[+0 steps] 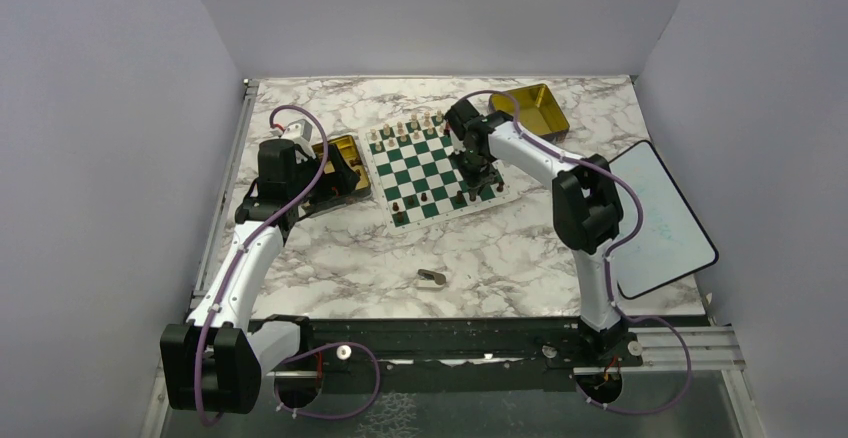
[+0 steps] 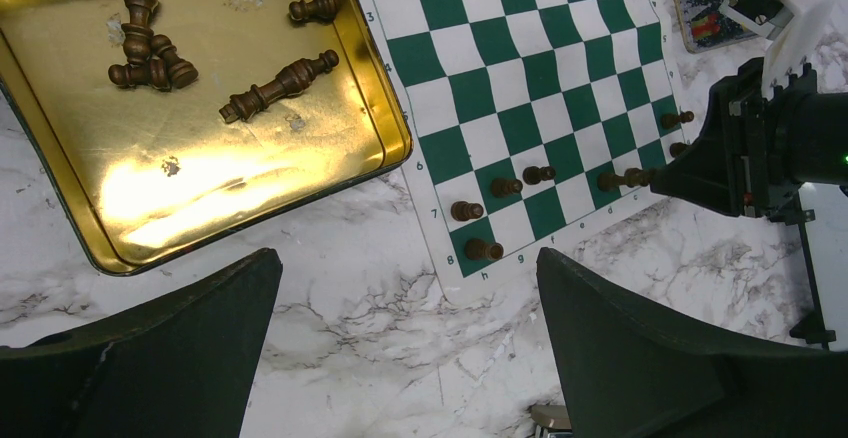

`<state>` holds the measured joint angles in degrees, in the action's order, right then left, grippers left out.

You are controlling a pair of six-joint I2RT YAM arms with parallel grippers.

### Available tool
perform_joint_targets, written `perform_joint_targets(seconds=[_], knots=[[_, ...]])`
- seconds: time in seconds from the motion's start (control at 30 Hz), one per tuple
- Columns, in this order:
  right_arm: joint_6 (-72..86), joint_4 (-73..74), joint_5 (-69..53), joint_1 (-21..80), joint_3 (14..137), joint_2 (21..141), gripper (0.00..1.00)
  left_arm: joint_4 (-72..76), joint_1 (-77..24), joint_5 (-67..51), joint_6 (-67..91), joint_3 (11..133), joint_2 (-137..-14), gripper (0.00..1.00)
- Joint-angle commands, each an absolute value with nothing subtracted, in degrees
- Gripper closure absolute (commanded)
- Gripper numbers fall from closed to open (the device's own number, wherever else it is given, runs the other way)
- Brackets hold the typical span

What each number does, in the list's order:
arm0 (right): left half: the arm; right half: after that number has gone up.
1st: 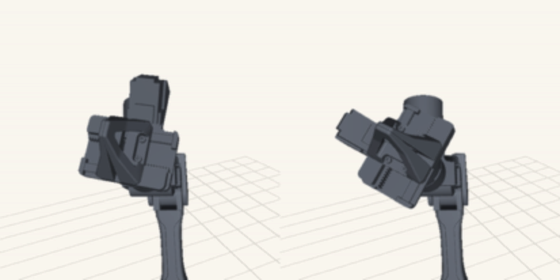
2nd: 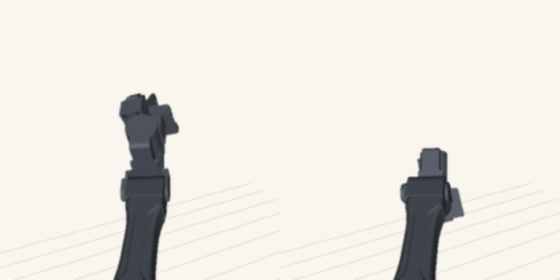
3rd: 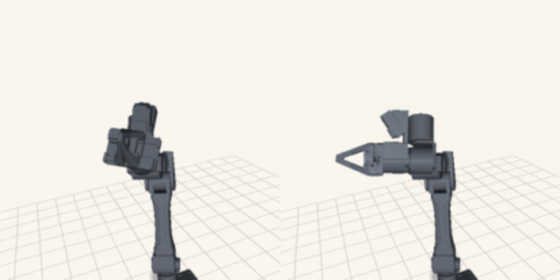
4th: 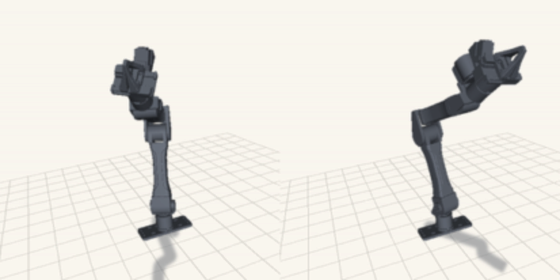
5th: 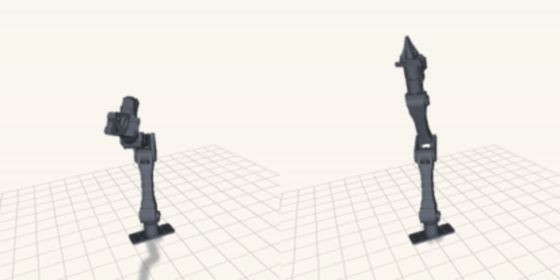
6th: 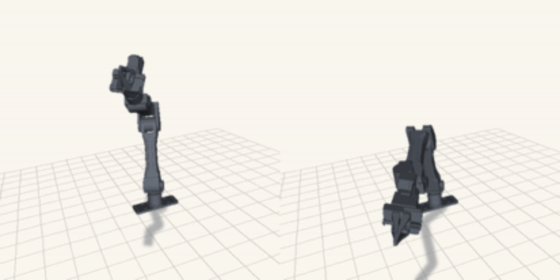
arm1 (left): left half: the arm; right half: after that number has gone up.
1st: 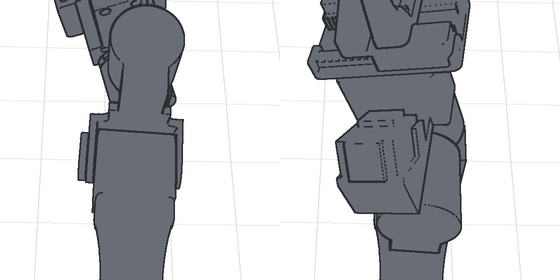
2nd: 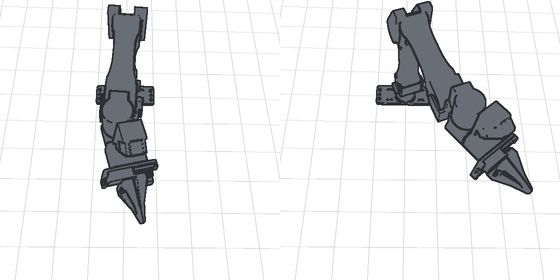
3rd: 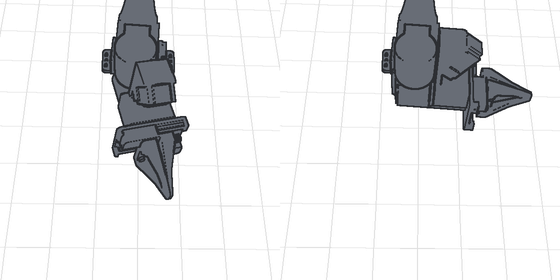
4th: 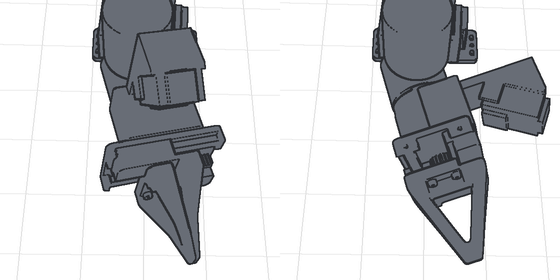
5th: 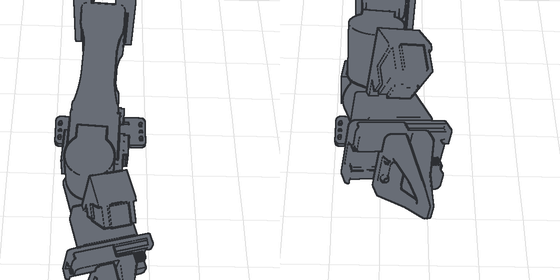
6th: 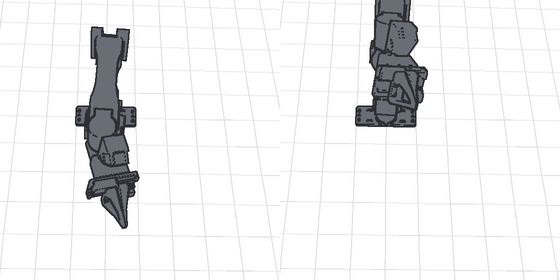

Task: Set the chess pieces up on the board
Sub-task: Place the chess piece on the chessboard.

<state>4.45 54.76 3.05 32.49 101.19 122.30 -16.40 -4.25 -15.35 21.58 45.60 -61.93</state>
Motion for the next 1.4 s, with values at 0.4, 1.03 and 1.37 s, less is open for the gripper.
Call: perform_joint_targets(seconds=[0.4,1.03,1.37], knots=[[4.11,56.06,2.86,32.08,102.96,124.23,0.71,-16.17,-4.42,-14.94,20.87,45.39,-60.70,0.01],[5.42,56.86,4.12,32.06,103.41,117.15,0.59,-18.74,-4.39,-11.25,20.25,46.22,-61.64,0.01],[6.68,52.93,0.33,32.07,96.47,103.46,0.48,-22.40,-4.37,-7.66,20.52,50.47,-66.00,0.17]])
